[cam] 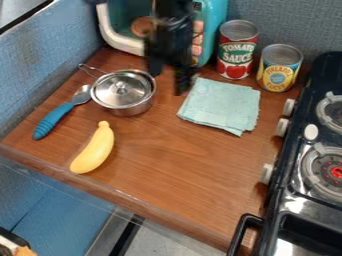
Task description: Déplacer le tissu bleu vers le coin du table
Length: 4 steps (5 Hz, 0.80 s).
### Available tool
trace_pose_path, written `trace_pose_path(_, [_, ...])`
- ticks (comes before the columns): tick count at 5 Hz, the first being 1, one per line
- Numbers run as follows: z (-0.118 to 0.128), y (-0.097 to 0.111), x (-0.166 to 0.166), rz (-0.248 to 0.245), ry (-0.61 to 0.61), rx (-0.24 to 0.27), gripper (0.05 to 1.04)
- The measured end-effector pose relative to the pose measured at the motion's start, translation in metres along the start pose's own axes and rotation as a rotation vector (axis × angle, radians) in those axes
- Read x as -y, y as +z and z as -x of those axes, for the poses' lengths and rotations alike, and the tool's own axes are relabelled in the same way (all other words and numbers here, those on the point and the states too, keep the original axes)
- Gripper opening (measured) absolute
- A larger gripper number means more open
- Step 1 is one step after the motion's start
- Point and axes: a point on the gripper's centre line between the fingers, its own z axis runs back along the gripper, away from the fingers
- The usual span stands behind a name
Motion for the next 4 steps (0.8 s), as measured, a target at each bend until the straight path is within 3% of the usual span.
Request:
trace_pose_path(2, [-0.049,-0.029,0.017,0.021,0.003,-0.029,1.001])
trace_pose_path(3, [-0.065,-0.057,0.014,0.028,0.019,-0.055,1.001])
trace_pose_path(4, [-0.071,-0.075,0.019,0.067,0.040,-0.069,1.001])
